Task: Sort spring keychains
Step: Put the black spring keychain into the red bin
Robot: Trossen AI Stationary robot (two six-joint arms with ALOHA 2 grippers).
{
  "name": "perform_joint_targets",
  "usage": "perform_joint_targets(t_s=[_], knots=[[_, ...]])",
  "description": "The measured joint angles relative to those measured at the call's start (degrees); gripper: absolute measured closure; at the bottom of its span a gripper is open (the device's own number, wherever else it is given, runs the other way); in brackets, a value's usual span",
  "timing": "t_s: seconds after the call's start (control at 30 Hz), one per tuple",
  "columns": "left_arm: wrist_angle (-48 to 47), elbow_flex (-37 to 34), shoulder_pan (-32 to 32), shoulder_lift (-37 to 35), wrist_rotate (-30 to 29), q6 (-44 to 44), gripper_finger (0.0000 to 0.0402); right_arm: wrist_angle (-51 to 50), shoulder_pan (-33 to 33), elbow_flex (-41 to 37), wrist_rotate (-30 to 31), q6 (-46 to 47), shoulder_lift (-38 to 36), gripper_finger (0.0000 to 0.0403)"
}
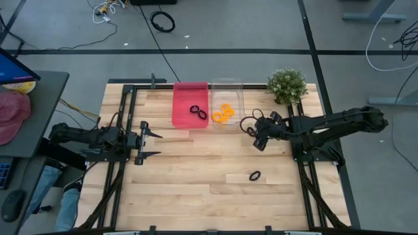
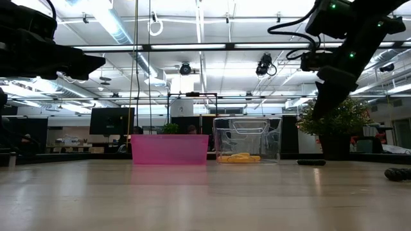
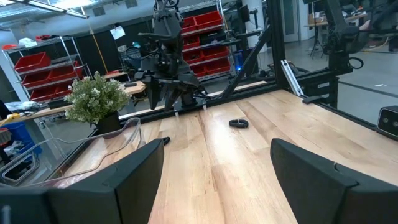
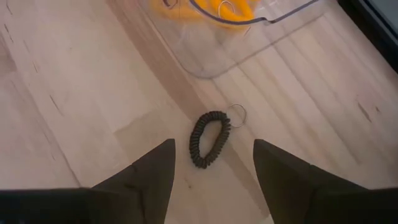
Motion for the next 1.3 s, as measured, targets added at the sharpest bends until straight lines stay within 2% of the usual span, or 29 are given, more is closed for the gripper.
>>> perform_joint_targets(t_s=[0.23, 0.53, 0.8, 1.13, 1.3], knots=[[0.0, 0.0, 0.0, 0.0, 0.0, 0.0, 0.0103, 0.3, -0.2, -0.1, 0.0, 1.3, 0.0, 0.0182], [0.0, 0.0, 0.0, 0.0, 0.0, 0.0, 0.0103, 9.5, -2.6, -7.3, -3.0, -0.5, 0.0, 0.0182], [0.0, 0.0, 0.0, 0.0, 0.0, 0.0, 0.0103, 18.2, -6.3, -12.9, -3.0, -1.8, 0.7, 0.0182], [0.0, 0.0, 0.0, 0.0, 0.0, 0.0, 0.0103, 29.0, -8.3, -13.4, -3.6, -5.8, 9.9, 0.0182], [0.0, 0.0, 0.0, 0.0, 0.0, 0.0, 0.0103, 30.6, -10.4, -13.4, -5.3, -5.8, 16.0, 0.0182]])
